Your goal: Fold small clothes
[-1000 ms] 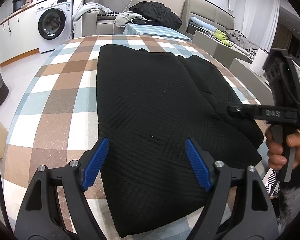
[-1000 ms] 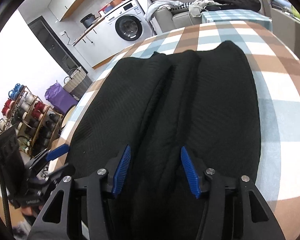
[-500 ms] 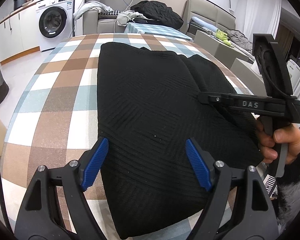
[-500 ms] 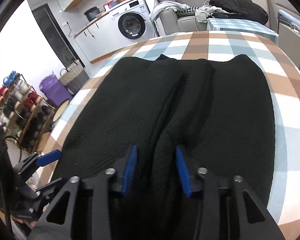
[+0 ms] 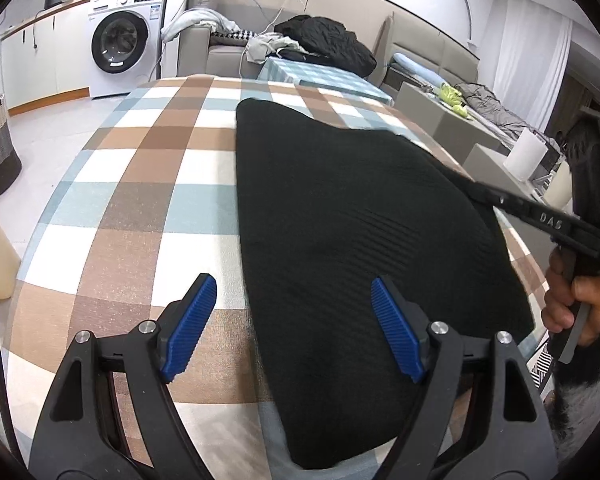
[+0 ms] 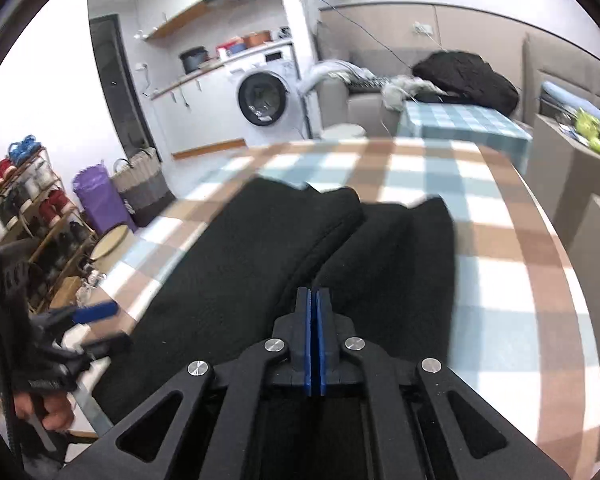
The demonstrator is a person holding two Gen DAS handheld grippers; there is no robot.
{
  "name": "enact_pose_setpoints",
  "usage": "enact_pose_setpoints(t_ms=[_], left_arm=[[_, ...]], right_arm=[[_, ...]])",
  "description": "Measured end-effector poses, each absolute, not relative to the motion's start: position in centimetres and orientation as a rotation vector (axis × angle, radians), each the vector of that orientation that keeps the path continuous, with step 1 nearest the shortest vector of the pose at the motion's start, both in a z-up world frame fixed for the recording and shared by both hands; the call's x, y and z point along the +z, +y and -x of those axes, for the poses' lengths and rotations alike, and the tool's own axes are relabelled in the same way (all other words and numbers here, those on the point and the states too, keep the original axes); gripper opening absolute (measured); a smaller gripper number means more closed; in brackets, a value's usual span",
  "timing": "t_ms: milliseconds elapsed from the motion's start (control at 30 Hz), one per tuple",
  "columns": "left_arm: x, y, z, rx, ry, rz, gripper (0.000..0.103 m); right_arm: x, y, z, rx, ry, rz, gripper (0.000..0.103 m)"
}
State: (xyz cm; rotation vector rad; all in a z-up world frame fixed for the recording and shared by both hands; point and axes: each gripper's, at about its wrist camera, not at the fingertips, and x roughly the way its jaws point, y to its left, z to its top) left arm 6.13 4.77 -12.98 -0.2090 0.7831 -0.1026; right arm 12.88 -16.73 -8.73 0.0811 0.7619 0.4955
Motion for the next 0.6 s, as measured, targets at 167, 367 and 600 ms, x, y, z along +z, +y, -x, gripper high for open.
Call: enact_pose_setpoints(t_ms=[167, 367, 600], left_arm=[[-13.9, 4.4, -6.6, -0.097, 0.819, 0.2, 0.078], [-14.3, 3.7, -6.8, -0.106, 0.833, 0.188, 0.078], [-14.2, 3.5, -6.7, -0.109, 0.826, 0.188, 0.078]], right_arm=[[-13.0, -18.3, -15.3, 0.503, 0.955, -0.179, 0.012], [-14.0, -19.1, -16.5, 0.548, 0.973, -0.311, 0.033], [-13.2, -16.9, -17.0, 0.49, 0.913, -0.196, 0.005]])
